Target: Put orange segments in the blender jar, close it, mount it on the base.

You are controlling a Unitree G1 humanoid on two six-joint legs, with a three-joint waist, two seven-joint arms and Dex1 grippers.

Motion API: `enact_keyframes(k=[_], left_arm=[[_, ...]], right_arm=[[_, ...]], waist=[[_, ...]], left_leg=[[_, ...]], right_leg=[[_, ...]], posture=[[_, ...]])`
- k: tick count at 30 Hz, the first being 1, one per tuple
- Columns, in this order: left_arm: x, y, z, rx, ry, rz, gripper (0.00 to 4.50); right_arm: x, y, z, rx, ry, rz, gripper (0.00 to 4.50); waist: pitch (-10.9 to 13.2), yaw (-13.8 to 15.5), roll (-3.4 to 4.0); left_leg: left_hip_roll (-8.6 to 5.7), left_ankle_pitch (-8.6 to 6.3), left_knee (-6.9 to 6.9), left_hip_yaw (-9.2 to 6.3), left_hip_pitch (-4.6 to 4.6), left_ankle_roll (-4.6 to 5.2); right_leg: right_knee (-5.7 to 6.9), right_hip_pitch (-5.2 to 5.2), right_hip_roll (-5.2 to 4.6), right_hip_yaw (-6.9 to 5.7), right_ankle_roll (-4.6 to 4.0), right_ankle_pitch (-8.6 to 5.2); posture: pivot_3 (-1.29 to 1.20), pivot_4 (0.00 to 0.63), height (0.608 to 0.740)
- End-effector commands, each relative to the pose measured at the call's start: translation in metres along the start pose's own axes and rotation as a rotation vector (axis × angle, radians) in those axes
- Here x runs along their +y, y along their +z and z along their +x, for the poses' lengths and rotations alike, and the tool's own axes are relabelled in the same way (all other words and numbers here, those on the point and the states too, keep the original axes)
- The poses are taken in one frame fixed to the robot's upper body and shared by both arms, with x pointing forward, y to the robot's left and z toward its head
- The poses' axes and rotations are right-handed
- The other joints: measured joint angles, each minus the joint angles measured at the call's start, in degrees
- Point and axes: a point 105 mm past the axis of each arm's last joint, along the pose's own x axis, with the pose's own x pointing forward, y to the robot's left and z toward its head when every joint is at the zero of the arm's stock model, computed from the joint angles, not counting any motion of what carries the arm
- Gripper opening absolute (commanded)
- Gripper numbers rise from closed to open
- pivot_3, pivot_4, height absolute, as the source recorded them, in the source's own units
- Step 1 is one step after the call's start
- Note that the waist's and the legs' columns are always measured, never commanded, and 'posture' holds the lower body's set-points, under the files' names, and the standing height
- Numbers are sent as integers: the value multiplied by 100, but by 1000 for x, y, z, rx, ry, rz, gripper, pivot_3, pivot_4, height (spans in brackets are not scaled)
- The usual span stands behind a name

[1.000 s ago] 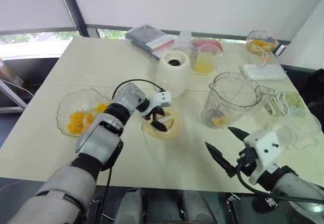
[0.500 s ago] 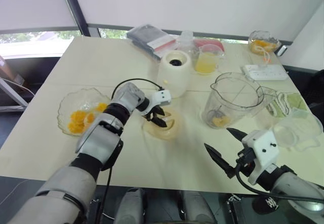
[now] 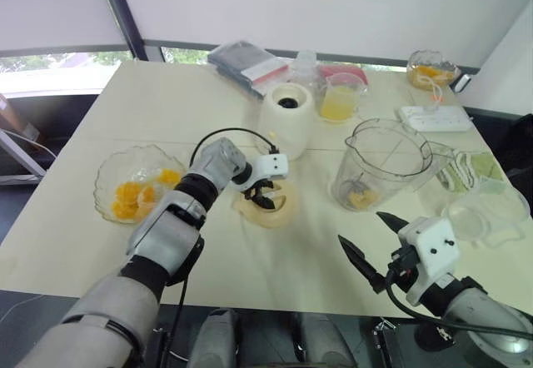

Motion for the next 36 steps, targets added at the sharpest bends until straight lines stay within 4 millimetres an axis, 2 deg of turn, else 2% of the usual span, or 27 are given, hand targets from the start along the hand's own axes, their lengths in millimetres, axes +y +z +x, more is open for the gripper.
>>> enact_keyframes(k=[1,4,10,14,19,23,26,29,36], left_arm=[[5,-3,-1,18,41,9,1452],[5,-4,-1,16,49,10,233],[1,-10,-4,10,22,-1,242],[7,-3,-16,-39,29,47,242],[12,24,-45,-172,-15,133,242],[15,42,-70,-233,-59,189,242],[17,61,-87,-288,-79,246,242],[17,76,-102,-323,-102,307,242],[21,95,-105,-364,-60,351,242]], right_arm=[[4,12,-2,-56,1,-21,4500],[3,12,-2,-55,-3,-24,4500],[0,12,-2,-45,-9,-36,4500],[-10,10,-1,-44,-63,-37,4500],[-30,-10,0,-7,-166,51,4500],[-44,-19,2,-34,-242,128,4500],[-57,-30,2,-12,-299,115,4500],[-77,-36,-1,-41,-404,155,4500],[-100,-46,1,-56,-490,174,4500]], waist=[[0,0,0],[-6,1,-1],[-7,-23,-2],[-7,-24,-3],[-6,12,-5],[-5,16,-6],[-6,1,-5],[-6,-1,-4],[-7,-31,-2]], left_leg=[[0,0,0,0,1,0],[0,0,0,0,4,0],[1,0,0,1,7,0],[3,0,0,0,5,0],[3,0,0,1,0,0],[-1,0,0,10,-8,0],[-3,0,0,11,-8,0],[-4,0,0,14,-8,0],[-2,0,0,13,-3,1]], right_leg=[[2,0,0,0,0,0],[4,2,1,0,0,0],[5,4,1,1,0,0],[5,2,6,0,0,0],[7,-3,5,-3,0,0],[0,-4,0,-6,0,0],[-4,-4,-2,-4,0,-1],[-4,-4,1,-5,0,-1],[2,-4,6,-6,1,0]], posture=[[0,150,740],[0,150,740],[0,150,740],[0,150,740],[0,150,740],[0,150,740],[0,150,740],[0,150,740],[0,150,740]])
